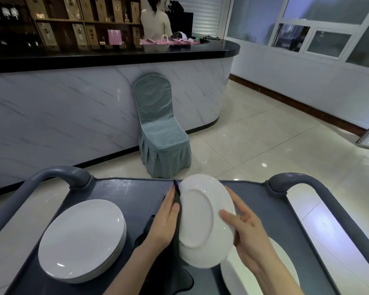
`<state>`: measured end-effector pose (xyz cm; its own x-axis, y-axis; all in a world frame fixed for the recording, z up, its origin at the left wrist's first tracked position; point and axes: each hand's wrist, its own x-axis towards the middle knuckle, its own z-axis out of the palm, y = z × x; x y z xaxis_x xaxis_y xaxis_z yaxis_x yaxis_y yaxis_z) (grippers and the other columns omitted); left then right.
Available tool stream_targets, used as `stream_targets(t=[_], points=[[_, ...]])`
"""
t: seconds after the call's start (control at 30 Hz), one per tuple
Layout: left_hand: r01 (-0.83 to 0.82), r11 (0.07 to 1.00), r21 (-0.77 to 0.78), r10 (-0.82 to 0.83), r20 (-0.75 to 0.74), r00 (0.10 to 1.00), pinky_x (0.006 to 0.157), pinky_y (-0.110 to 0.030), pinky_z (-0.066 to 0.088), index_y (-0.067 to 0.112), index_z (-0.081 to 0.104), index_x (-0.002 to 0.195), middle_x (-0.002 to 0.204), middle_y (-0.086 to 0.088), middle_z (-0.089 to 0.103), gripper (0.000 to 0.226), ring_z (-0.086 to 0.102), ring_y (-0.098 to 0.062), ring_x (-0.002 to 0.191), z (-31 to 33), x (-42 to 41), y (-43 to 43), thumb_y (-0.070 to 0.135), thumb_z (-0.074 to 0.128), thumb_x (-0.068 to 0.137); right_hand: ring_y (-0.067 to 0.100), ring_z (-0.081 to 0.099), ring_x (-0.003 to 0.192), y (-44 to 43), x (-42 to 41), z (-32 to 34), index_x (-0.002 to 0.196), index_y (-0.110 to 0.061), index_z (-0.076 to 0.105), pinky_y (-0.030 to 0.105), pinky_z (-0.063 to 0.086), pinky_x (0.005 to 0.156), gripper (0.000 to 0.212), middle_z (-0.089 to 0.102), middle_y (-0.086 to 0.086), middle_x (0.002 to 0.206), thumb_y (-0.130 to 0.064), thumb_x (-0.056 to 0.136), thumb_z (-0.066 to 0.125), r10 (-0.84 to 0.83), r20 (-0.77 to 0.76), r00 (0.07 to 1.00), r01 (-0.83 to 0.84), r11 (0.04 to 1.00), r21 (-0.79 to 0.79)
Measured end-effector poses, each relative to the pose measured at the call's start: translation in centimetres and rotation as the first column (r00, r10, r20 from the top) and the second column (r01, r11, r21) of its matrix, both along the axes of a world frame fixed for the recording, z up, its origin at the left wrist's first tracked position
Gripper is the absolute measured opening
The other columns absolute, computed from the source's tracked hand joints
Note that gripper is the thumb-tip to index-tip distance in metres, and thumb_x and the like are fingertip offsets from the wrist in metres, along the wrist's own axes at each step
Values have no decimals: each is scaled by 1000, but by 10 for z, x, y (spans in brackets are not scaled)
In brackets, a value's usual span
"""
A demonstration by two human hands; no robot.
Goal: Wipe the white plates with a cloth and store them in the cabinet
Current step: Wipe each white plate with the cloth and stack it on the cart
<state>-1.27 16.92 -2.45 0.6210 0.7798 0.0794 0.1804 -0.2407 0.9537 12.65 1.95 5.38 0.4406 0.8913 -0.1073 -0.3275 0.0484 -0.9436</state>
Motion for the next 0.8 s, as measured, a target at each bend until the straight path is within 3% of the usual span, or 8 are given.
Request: stream_targets(t=[0.17, 0.27, 0.4, 0.5, 0.6, 0.7, 0.8], points=[[53, 998, 27, -55, 85, 995, 124, -36, 7, 35, 14, 151, 160, 23, 12, 56, 6, 0, 148, -11, -6, -27, 23, 32, 100, 25, 66, 116, -3, 9, 2, 134, -37, 59, 28, 57, 80, 54, 66, 2, 131, -6, 90, 63, 11, -2, 1000, -11, 1000, -20], [120, 982, 143, -124, 16, 992, 123, -27, 7, 43, 14, 148, 159, 27, 9, 53, 3, 5, 147, 7, 7, -19, 20, 34, 104, 24, 67, 115, -1, 2, -2, 131, -39, 61, 29, 58, 80, 54, 68, 1, 129, -7, 88, 65, 23, 13, 1000, -22, 998, -55], [187, 955, 230, -176, -66, 982, 122, -24, 6, 43, 12, 147, 159, 25, 9, 58, 3, 6, 147, 12, 9, -5, 13, 36, 104, 25, 67, 114, 0, 2, -3, 132, -37, 61, 38, 57, 92, 54, 69, 2, 126, -6, 88, 66, 8, 36, 999, -5, 998, -70], [56, 993, 107, -58, 8, 998, 123, -27, 10, 37, 16, 150, 159, 22, 15, 60, 10, 5, 146, -4, -1, -16, 5, 37, 103, 28, 68, 111, 1, 11, 2, 134, -33, 60, 37, 59, 88, 53, 70, 7, 124, -7, 88, 65, -9, -13, 1000, 8, 999, -47], [-17, 1000, -13, 18, 110, 994, 120, -17, 10, 32, 21, 150, 159, 21, 17, 60, 13, 3, 147, -18, -8, -46, -1, 36, 102, 27, 69, 110, 5, 17, 7, 133, -32, 61, 33, 58, 78, 52, 70, 6, 125, -6, 89, 63, -67, -84, 994, 68, 998, 5], [27, 990, 140, -33, 41, 999, 117, -12, 4, 30, 17, 152, 163, 16, 6, 62, 1, 3, 148, -23, -6, -78, 2, 40, 101, 24, 68, 112, 13, 18, 4, 132, -31, 61, 35, 58, 82, 49, 70, 2, 125, -4, 91, 60, -195, -118, 974, 196, 981, 0], [129, 934, 334, -117, -54, 992, 119, -15, -2, 34, 9, 152, 162, 21, -5, 65, -9, -2, 149, -20, 2, -94, 12, 40, 100, 25, 67, 113, 22, 16, -3, 130, -31, 62, 47, 53, 96, 47, 70, 1, 124, -2, 93, 57, -327, -169, 930, 322, 945, -60]])
